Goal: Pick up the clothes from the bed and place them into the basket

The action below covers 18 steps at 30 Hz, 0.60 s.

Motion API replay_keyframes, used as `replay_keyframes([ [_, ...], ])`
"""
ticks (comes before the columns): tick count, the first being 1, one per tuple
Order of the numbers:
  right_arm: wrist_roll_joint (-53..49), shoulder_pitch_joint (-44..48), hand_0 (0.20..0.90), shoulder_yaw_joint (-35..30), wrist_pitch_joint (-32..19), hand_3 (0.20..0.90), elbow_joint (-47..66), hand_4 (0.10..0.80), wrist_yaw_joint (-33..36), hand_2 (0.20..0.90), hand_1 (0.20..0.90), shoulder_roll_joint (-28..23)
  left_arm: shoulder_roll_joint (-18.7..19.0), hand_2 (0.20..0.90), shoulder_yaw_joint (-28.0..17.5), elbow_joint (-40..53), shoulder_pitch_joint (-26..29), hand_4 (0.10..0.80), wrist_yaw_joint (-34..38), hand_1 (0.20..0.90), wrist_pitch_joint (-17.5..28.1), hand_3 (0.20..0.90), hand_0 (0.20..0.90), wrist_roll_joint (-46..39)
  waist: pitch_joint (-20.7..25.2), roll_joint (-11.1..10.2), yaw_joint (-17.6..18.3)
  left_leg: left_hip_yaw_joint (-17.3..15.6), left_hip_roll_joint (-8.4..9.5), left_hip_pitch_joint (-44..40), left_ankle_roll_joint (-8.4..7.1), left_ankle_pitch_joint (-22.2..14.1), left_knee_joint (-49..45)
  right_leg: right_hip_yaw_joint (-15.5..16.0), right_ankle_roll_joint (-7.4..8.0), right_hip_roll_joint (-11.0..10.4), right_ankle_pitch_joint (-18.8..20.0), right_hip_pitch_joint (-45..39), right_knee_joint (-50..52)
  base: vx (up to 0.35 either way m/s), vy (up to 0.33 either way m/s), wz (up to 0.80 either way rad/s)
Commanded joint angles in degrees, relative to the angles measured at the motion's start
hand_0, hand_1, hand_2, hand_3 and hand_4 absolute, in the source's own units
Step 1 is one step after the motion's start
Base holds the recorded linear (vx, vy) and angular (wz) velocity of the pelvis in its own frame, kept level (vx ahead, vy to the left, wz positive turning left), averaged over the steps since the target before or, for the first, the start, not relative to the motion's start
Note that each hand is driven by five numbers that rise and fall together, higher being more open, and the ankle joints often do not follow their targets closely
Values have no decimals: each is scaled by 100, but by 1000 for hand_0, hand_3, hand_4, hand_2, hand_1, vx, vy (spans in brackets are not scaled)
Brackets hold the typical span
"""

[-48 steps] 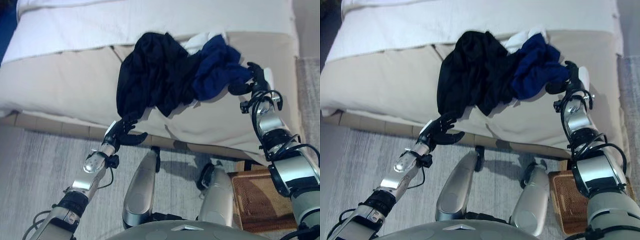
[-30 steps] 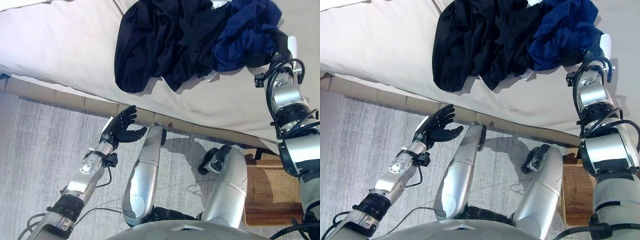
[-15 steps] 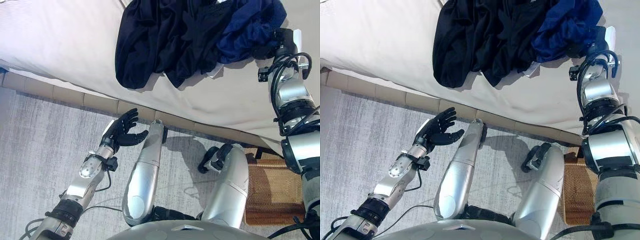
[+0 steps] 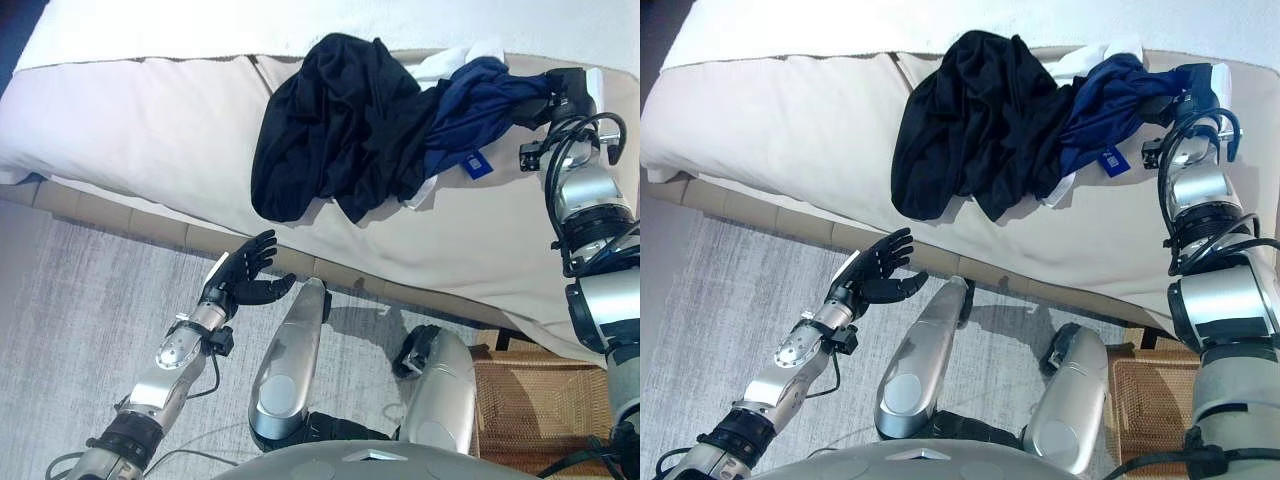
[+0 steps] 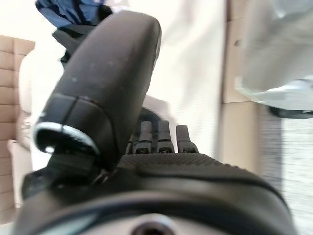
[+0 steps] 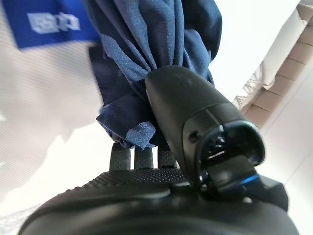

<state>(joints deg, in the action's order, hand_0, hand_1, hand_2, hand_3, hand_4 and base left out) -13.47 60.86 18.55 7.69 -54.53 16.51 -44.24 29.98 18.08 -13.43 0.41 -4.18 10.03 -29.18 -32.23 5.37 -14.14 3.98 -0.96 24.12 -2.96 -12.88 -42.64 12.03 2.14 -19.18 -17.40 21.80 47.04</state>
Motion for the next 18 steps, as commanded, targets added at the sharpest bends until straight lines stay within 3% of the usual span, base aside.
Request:
replay_keyframes([
  [1, 35, 121, 300, -20, -525, 200, 348, 100, 76, 300, 300, -714, 132, 900, -28, 395, -239, 800, 150, 900, 230, 900, 900, 253, 1294, -309, 27, -434, 206, -487, 332, 34, 527, 673, -611, 688, 25, -866, -830, -40, 79, -30],
  [5, -93, -13, 300, -49, -541, 200, 540, 100, 45, 300, 300, -904, 160, 900, -78, 312, -150, 800, 320, 900, 37, 900, 900, 309, 1555, -441, 116, -525, 152, -953, 305, 118, 1081, 695, -521, 789, 235, -1365, -1545, 30, 36, -18],
  [10, -279, -295, 300, -279, -479, 200, 742, 100, -18, 300, 300, -1210, 121, 900, -142, 218, -14, 800, 654, 900, -212, 900, 900, 423, 2021, -668, 346, -710, 74, -1738, 237, 258, 2137, 528, -258, 996, 672, -2063, -2852, 32, 28, -13],
  [18, -542, -782, 300, -698, -509, 200, 822, 100, 95, 300, 300, -1600, -51, 900, -68, 190, 139, 800, 792, 900, -231, 900, 900, 327, 2364, -801, 735, -956, 209, -2178, 306, 263, 2717, 204, -16, 1061, 1167, -2311, -3676, -16, 94, -12],
])
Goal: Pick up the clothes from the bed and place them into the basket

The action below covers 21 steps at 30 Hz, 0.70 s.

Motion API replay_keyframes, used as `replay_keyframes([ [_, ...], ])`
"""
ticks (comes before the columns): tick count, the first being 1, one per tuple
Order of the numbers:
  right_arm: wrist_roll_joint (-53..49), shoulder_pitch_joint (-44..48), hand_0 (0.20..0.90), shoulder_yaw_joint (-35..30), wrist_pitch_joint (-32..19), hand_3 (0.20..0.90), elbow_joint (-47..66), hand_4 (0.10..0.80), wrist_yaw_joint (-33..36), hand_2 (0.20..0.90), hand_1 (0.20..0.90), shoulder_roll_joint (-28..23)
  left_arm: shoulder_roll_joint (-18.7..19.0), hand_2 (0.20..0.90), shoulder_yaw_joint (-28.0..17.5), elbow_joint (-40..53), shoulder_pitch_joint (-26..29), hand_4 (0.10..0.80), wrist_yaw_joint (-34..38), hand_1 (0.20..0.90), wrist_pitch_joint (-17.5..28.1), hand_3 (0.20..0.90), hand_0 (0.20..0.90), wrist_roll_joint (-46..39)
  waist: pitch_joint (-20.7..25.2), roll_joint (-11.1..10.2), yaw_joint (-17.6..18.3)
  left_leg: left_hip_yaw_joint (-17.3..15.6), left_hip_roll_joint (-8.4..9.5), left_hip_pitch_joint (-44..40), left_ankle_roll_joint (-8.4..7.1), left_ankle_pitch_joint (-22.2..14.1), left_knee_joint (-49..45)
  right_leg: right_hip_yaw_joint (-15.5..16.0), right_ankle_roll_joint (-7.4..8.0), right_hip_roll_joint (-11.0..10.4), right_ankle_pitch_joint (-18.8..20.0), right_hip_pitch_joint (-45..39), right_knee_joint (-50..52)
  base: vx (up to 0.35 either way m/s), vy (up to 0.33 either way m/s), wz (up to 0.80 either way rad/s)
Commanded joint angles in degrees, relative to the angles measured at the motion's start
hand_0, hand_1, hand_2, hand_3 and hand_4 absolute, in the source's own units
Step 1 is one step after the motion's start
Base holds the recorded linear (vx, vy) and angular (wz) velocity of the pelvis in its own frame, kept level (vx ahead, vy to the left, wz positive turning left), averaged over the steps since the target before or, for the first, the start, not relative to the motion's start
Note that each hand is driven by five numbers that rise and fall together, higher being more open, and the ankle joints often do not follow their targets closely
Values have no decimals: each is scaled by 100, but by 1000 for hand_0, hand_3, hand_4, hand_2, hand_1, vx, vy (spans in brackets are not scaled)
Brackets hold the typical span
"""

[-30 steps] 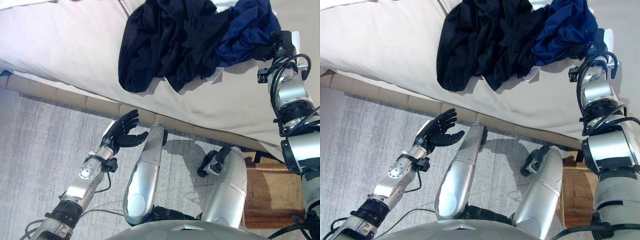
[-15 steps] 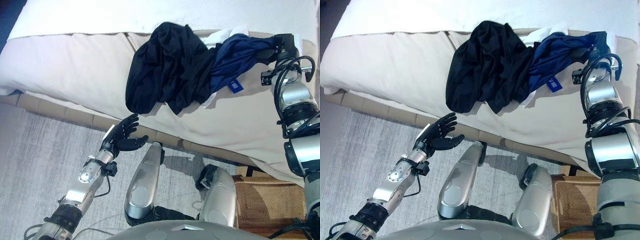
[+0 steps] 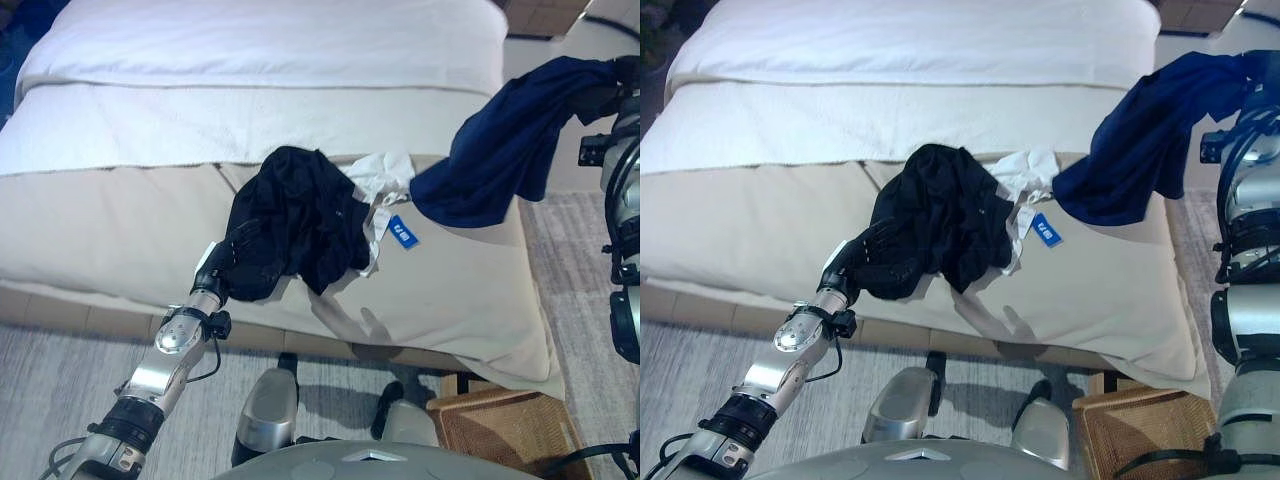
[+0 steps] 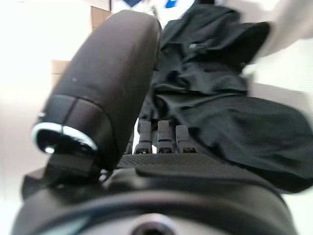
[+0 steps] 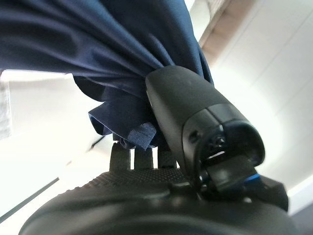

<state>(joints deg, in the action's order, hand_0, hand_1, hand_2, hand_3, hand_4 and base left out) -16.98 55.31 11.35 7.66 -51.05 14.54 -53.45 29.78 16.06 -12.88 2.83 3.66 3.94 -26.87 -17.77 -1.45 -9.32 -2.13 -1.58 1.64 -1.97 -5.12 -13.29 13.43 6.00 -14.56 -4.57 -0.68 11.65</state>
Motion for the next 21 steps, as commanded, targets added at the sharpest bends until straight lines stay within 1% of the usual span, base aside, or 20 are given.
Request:
replay_keyframes([
  [1, -235, -314, 300, -72, -539, 200, 476, 100, 303, 300, 300, -703, -36, 900, 147, 92, -82, 800, -17, 900, 397, 900, 900, 94, 960, -130, 325, -406, 299, -16, 222, -490, -63, 17, -315, 589, 29, -87, -338, 17, 118, -4],
  [2, -292, -400, 300, -152, -543, 200, 529, 100, 325, 300, 300, -711, -31, 900, 160, 55, -67, 800, -41, 900, 423, 900, 900, 98, 1015, -132, 395, -461, 327, -128, 226, -408, 182, -30, -207, 592, 224, -93, -556, -4, 104, -4],
  [4, -315, -464, 300, -224, -503, 200, 621, 100, 382, 300, 300, -687, -14, 900, 199, 39, -29, 800, 6, 900, 487, 900, 900, 84, 1054, -118, 459, -507, 336, -250, 224, -288, 459, -61, -83, 606, 419, -54, -698, -72, 80, -14],
  [5, -318, -469, 300, -273, -505, 200, 658, 100, 396, 300, 300, -651, -2, 900, 195, 69, 19, 800, 108, 900, 504, 900, 900, 72, 1064, -89, 487, -571, 312, -337, 233, -222, 656, 26, -12, 589, 502, 14, -663, -189, 87, -37],
  [6, -368, -438, 300, -304, -538, 200, 665, 100, 378, 300, 300, -616, 25, 900, 160, 118, 94, 800, 274, 900, 504, 900, 900, 41, 1057, -37, 476, -681, 253, -433, 255, -155, 838, 124, 14, 549, 475, 61, -448, -209, 76, -41],
  [7, -382, -421, 300, -313, -542, 200, 664, 100, 381, 300, 300, -606, 37, 900, 140, 136, 121, 800, 320, 900, 509, 900, 900, 25, 1070, -29, 469, -704, 240, -420, 268, -110, 875, 162, 8, 525, 497, 89, -380, -270, 64, -63],
  [9, -433, -489, 300, -373, -577, 200, 776, 100, 408, 300, 300, -568, 86, 900, 12, 191, 228, 800, 505, 900, 451, 900, 900, -96, 1091, 34, 420, -796, 169, -410, 318, -50, 936, 265, -53, 396, 425, 136, 270, -260, 5, -73],
  [11, -514, -632, 300, -472, -613, 200, 886, 100, 439, 300, 300, -586, 107, 900, -95, 143, 280, 800, 527, 900, 457, 900, 900, -155, 1135, 48, 368, -866, 98, -355, 304, -5, 922, 391, -84, 226, 519, 38, 554, -250, -84, -69],
  [12, -569, -671, 300, -499, -648, 200, 892, 100, 477, 300, 300, -575, 111, 900, -122, 114, 294, 800, 525, 900, 486, 900, 900, -159, 1151, 56, 332, -909, 51, -336, 282, 7, 906, 471, -96, 127, 556, -50, 556, -255, -154, -62],
  [13, -569, -682, 300, -532, -683, 200, 883, 100, 479, 300, 300, -527, 115, 900, -165, 76, 347, 800, 553, 900, 474, 900, 900, -173, 1172, 48, 291, -921, -2, -307, 250, -3, 868, 542, -86, -1, 623, -178, 416, -259, -214, -55],
  [14, -566, -674, 300, -545, -696, 200, 853, 100, 500, 300, 300, -480, 105, 900, -186, 18, 427, 800, 562, 900, 460, 900, 900, -167, 1188, 32, 259, -941, -50, -281, 217, -5, 839, 604, -57, -84, 674, -299, 224, -267, -269, -49],
  [15, -552, -658, 300, -542, -699, 200, 827, 100, 517, 300, 300, -418, 93, 900, -187, -26, 509, 800, 586, 900, 445, 900, 900, -166, 1200, 13, 234, -958, -105, -268, 178, -1, 823, 677, -23, -162, 725, -372, 49, -248, -274, -44],
  [16, -533, -621, 300, -518, -702, 200, 798, 100, 513, 300, 300, -371, 85, 900, -175, -58, 569, 800, 621, 900, 444, 900, 900, -154, 1202, 6, 214, -978, -162, -261, 142, 13, 818, 743, -7, -188, 718, -407, -62, -289, -328, -46],
  [17, -522, -504, 300, -443, -738, 200, 728, 100, 410, 300, 300, -280, 58, 900, -173, -61, 677, 800, 776, 900, 379, 900, 900, -130, 1210, 1, 165, -1103, -339, -247, 33, 83, 825, 963, 14, -145, 532, -501, -301, -269, -309, -51],
  [19, -603, -407, 300, -308, -736, 200, 687, 100, 311, 300, 300, -271, -4, 900, -180, -36, 758, 800, 900, 900, 267, 900, 900, -131, 1224, -24, 182, -1162, -492, -211, -74, 213, 872, 961, 44, 54, 290, -539, -527, -200, -246, -47],
  [20, -603, -407, 300, -308, -736, 200, 687, 100, 311, 300, 300, -271, -4, 900, -180, -36, 758, 800, 900, 900, 267, 900, 900, -131, 1224, -24, 182, -1162, -492, -211, -74, 213, 872, 961, 44, 54, 290, -539, -527, -144, -211, -38],
  [21, -667, -428, 300, -276, -767, 200, 661, 100, 227, 300, 300, -299, -64, 900, -195, -15, 786, 800, 932, 900, 175, 900, 900, -164, 1226, -45, 218, -1180, -571, -187, -148, 335, 934, 895, 36, 207, 186, -559, -643, -153, -227, -40],
])
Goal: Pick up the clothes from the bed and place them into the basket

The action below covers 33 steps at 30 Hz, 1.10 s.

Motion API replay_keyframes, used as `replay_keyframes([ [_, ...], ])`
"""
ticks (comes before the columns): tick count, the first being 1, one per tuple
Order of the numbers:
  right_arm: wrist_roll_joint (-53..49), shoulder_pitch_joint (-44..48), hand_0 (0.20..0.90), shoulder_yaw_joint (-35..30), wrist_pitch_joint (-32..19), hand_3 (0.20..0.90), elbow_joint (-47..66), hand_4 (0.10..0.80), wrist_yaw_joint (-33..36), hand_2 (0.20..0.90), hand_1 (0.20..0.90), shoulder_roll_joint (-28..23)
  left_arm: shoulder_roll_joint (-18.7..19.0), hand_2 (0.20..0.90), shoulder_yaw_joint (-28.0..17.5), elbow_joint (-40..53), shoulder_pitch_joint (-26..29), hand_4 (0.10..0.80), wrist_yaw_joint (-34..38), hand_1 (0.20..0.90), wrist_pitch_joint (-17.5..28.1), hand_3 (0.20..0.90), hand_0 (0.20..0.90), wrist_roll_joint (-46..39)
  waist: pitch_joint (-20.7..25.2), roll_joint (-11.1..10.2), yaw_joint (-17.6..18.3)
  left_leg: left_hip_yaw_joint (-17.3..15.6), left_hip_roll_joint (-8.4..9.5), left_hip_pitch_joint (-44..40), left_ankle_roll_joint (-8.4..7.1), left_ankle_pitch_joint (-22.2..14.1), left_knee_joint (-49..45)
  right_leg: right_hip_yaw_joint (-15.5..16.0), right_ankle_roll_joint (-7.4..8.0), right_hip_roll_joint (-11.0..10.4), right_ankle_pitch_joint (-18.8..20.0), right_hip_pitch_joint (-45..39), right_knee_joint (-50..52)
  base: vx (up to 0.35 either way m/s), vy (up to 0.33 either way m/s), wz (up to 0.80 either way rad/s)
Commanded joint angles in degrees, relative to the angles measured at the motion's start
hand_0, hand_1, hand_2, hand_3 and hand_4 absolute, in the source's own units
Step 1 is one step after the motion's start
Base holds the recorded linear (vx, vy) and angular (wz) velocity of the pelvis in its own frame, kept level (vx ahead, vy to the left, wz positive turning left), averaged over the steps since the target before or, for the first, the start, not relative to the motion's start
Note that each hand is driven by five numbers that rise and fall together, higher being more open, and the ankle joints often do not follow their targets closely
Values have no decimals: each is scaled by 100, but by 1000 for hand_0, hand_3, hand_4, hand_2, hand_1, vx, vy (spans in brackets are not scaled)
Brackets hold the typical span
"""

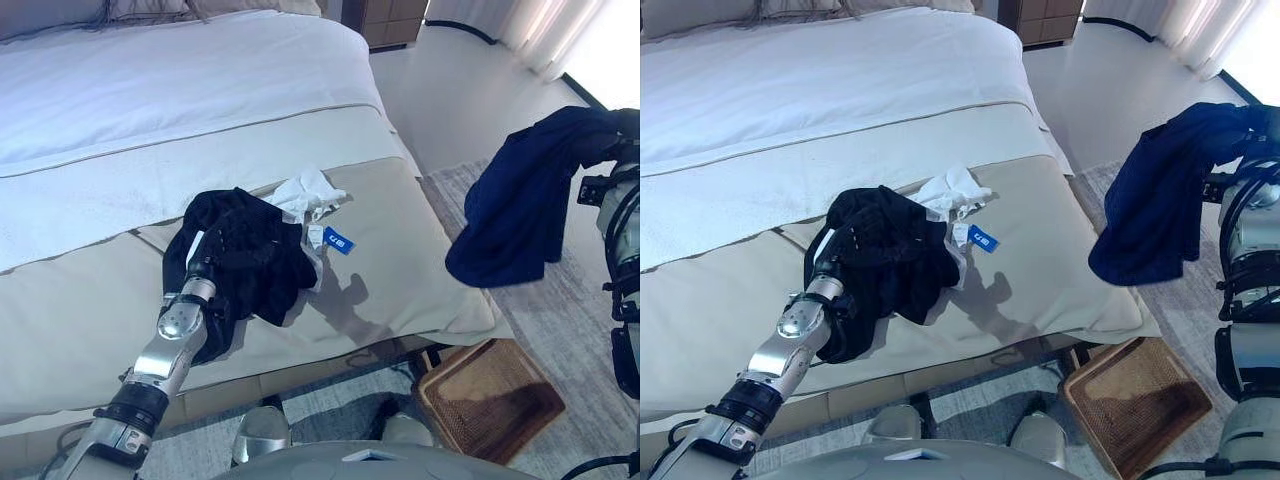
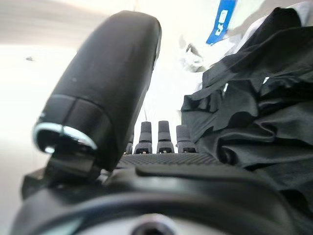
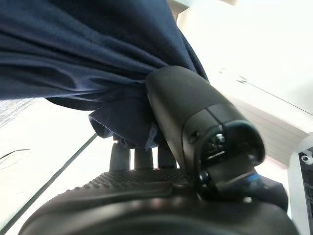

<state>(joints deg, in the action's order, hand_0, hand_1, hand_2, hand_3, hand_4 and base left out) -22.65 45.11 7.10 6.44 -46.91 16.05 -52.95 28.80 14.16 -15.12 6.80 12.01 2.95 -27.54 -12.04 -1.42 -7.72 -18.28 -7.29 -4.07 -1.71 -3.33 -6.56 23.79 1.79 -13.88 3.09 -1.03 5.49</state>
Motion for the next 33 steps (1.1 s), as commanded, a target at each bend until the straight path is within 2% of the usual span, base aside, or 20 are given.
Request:
replay_keyframes([
  [1, -146, 516, 300, 130, -681, 200, 275, 100, 6, 300, 300, -356, -31, 900, -27, 225, 382, 800, 108, 900, 210, 900, 900, -100, 651, -54, 93, 400, -78, 401, -256, 302, 349, -175, 416, 256, -620, -556, -119, -194, -290, -47],
  [3, -134, 376, 300, 78, -679, 200, 399, 100, -14, 300, 300, -330, -95, 900, -44, 240, 358, 800, 151, 900, 181, 900, 900, -97, 627, -61, 139, 340, -192, 462, -363, 529, 496, -213, 335, 421, -650, -630, -264, -179, -261, -37],
  [5, 141, 129, 300, -6, -689, 200, 495, 100, -42, 300, 300, -215, -207, 900, -134, 184, 267, 800, 110, 900, 300, 900, 900, -74, 533, -43, 196, 332, -318, 654, -532, 1023, 822, -305, 170, 725, -658, -808, -582, -223, -257, -35],
  [6, 174, 66, 300, -26, -694, 200, 522, 100, -20, 300, 300, -185, -233, 900, -139, 162, 265, 800, 107, 900, 332, 900, 900, -70, 512, -38, 203, 376, -332, 726, -569, 1115, 817, -328, 155, 761, -644, -826, -632, -214, -139, -74],
  [7, 157, -19, 300, -52, -730, 200, 529, 100, -30, 300, 300, -140, -293, 900, -162, 94, 258, 800, 123, 900, 397, 900, 900, -86, 468, -75, 217, 611, -214, 763, -515, 944, 477, -419, 121, 762, -584, -737, -664, -182, -83, -70],
  [8, 156, -27, 300, -39, -765, 200, 517, 100, -42, 300, 300, -117, -309, 900, -176, 68, 258, 800, 142, 900, 419, 900, 900, -104, 455, -97, 229, 686, -149, 753, -479, 815, 268, -457, 104, 745, -571, -685, -645, -250, -71, -53],
  [10, 44, -154, 300, -25, -851, 200, 524, 100, -45, 300, 300, -46, -396, 900, -258, 41, 279, 800, 224, 900, 528, 900, 900, -106, 391, -206, 334, 887, 211, 745, -300, 196, -705, -650, 20, 632, -491, -437, -537, -259, -20, -45],
  [11, 25, -390, 300, -122, -860, 200, 663, 100, 32, 300, 300, 18, -382, 900, -266, 78, 328, 800, 254, 900, 511, 900, 900, -108, 403, -131, 423, 877, 236, 629, -261, 181, -318, -667, 54, 645, -489, -353, -431, -170, 14, -61],
  [13, 2, -736, 300, -373, -865, 200, 809, 100, 143, 300, 300, 166, -383, 900, -216, 40, 473, 800, 269, 900, 476, 900, 900, -21, 441, -46, 578, 724, 163, 374, -251, 174, 79, -659, 85, 647, -480, -320, -408, -99, 3, -18],
  [16, -26, -1108, 300, -591, -839, 200, 903, 100, 290, 300, 300, 430, -340, 900, -84, -186, 738, 800, 287, 900, 424, 900, 900, -30, 527, 54, 728, 759, 195, 69, -246, 224, 565, -745, 160, 736, -454, -360, -481, -64, -23, 17],
  [22, -16, -1521, 300, -834, -841, 200, 901, 100, 336, 300, 300, 652, -295, 900, -29, -38, 709, 800, 244, 900, 279, 900, 900, 112, 589, 154, 881, 648, 208, -211, -209, 227, 919, -809, 201, 820, -408, -431, -619, -66, -14, -9],
  [28, 167, -1694, 300, -824, -562, 200, 812, 100, 124, 300, 300, 742, -255, 900, 102, -86, 736, 800, -118, 900, 143, 900, 900, 338, 578, 196, 1047, 524, 209, -304, -204, 202, 945, -998, 166, 950, -409, -420, -651, -64, -24, -12],
  [33, 303, -1776, 300, -775, -395, 200, 459, 100, -24, 300, 300, 717, -197, 900, 252, -139, 663, 800, -508, 900, 137, 900, 900, 398, 518, 252, 1121, 453, 159, -284, -259, 247, 911, -1106, 121, 1029, -395, -395, -677, -46, -43, -10],
])
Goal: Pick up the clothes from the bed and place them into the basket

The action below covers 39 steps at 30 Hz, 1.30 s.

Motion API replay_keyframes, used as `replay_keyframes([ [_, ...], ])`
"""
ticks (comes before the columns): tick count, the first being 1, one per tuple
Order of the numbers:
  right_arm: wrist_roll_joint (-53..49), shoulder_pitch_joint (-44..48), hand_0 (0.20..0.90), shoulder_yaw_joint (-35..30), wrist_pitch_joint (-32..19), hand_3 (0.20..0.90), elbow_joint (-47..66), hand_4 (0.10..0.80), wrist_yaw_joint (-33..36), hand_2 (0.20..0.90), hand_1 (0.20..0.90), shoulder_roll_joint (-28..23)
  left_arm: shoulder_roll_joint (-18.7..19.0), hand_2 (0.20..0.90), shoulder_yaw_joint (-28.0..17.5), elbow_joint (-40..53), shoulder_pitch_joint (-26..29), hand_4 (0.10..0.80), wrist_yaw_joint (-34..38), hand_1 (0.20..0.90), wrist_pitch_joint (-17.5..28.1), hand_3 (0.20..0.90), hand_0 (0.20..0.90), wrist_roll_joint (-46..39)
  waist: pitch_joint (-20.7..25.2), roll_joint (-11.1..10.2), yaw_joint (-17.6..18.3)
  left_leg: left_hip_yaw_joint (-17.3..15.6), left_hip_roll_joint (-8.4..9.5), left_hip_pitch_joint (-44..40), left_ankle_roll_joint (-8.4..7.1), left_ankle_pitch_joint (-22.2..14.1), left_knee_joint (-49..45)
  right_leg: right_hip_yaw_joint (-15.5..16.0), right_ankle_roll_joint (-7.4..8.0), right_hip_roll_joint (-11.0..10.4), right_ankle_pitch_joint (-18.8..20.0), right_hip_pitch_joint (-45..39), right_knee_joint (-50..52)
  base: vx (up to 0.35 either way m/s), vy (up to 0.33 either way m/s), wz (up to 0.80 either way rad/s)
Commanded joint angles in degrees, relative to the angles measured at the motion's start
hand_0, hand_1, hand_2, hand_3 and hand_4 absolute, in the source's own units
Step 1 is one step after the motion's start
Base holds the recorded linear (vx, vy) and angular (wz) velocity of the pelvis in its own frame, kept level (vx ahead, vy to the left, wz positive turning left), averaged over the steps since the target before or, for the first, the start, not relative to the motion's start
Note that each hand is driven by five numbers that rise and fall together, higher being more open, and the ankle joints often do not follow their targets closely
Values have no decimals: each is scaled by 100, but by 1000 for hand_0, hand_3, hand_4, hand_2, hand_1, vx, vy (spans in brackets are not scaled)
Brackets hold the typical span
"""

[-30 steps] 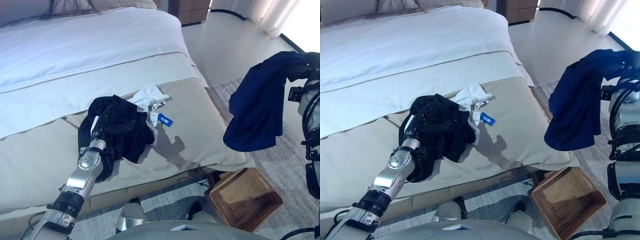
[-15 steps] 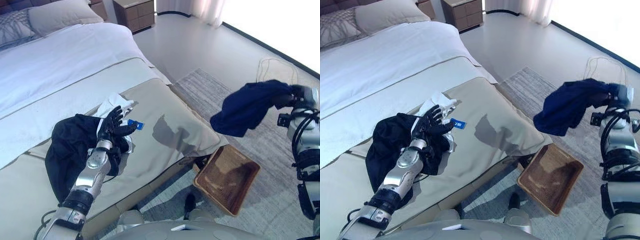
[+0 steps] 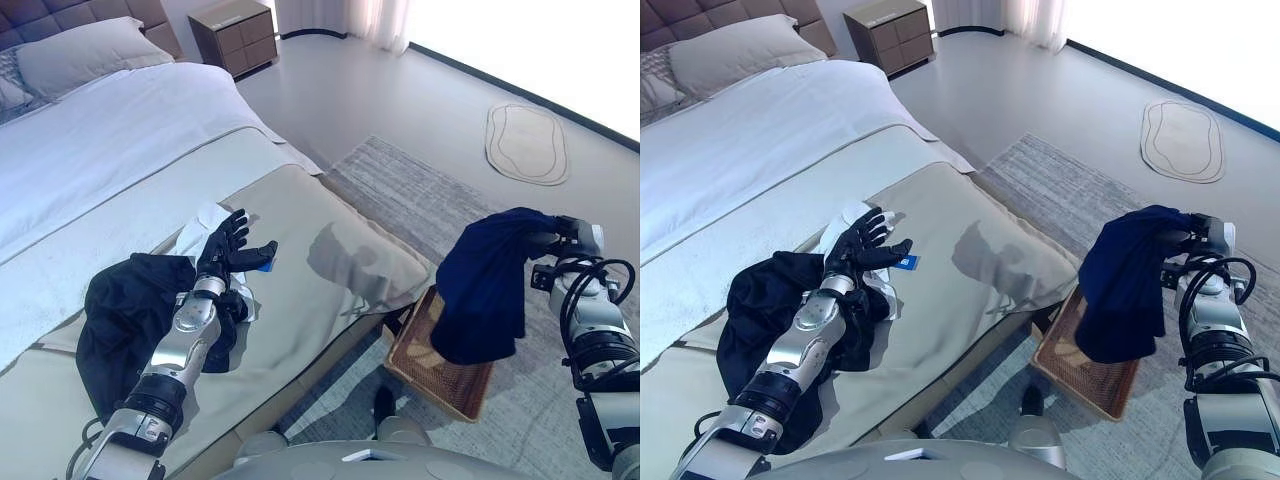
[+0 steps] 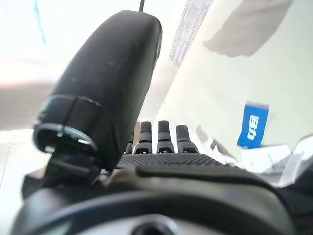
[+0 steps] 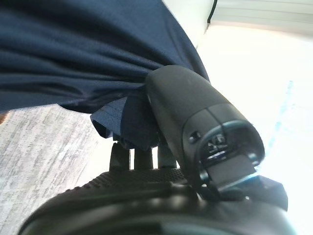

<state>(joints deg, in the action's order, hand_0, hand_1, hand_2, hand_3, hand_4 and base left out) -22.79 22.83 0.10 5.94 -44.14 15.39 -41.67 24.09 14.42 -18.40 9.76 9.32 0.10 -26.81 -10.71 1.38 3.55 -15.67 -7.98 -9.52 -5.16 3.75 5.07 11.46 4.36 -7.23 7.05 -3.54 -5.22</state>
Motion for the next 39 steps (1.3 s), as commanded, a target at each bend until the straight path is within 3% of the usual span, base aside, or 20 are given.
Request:
replay_keyframes([
  [1, 347, 458, 300, -68, -318, 200, 142, 100, 44, 300, 300, -418, 281, 900, 255, 176, 361, 800, -271, 900, 419, 900, 900, 319, 369, -11, 7, 180, 220, 280, 73, -450, -261, 111, -139, 373, -791, -122, 398, -56, -62, -8],
  [8, 198, 184, 300, -314, -528, 200, 209, 100, 159, 300, 300, -401, 192, 900, 258, 73, 193, 800, -425, 900, 590, 900, 900, 208, 223, 253, 186, 11, 163, 438, -55, -357, -367, 42, -155, 368, -740, -4, 328, -26, 7, -10],
  [16, 226, -682, 300, -760, -983, 200, 577, 100, 239, 300, 300, -113, 136, 900, 138, 143, -7, 800, -483, 900, 579, 900, 900, 297, 148, 457, 341, -125, 113, 487, -75, -305, -363, -6, -135, 350, -724, 70, 310, 2, -24, -5],
  [20, 394, -671, 300, -793, -889, 200, 563, 100, 24, 300, 300, -251, 156, 900, 188, 131, 54, 800, -595, 900, 552, 900, 900, 257, 80, 562, 427, -215, 91, 548, -114, -270, -363, -40, -121, 332, -712, 123, 278, -30, -8, -17],
  [29, 700, -552, 300, -750, -643, 200, -208, 100, -395, 300, 300, -551, 119, 900, 392, 158, 197, 800, -618, 900, 441, 900, 900, 213, 20, 579, 441, -323, 40, 650, -152, -275, -462, -51, -139, 328, -696, 135, 214, -13, -9, -4],
  [30, 702, -522, 705, -735, -643, 672, -300, 572, -414, 705, 705, -565, 106, 900, 410, 155, 205, 800, -609, 900, 437, 900, 900, 221, 10, 582, 434, -323, 37, 652, -155, -271, -464, -51, -141, 329, -693, 133, 210, 0, 0, 0],
  [31, 721, -479, 900, -717, -654, 900, -411, 800, -472, 900, 900, -595, 97, 900, 429, 146, 203, 800, -601, 900, 447, 900, 900, 227, -9, 585, 421, -319, 37, 654, -157, -266, -463, -45, -143, 329, -695, 129, 206, 0, 0, 0],
  [39, 843, -453, 900, -695, -463, 900, -552, 800, -344, 900, 900, -612, 154, 900, 391, 226, 139, 800, -598, 900, 429, 900, 900, 201, -27, 557, 329, -289, 63, 670, -160, -240, -449, 17, -145, 316, -704, 88, 203, 0, 0, 0],
])
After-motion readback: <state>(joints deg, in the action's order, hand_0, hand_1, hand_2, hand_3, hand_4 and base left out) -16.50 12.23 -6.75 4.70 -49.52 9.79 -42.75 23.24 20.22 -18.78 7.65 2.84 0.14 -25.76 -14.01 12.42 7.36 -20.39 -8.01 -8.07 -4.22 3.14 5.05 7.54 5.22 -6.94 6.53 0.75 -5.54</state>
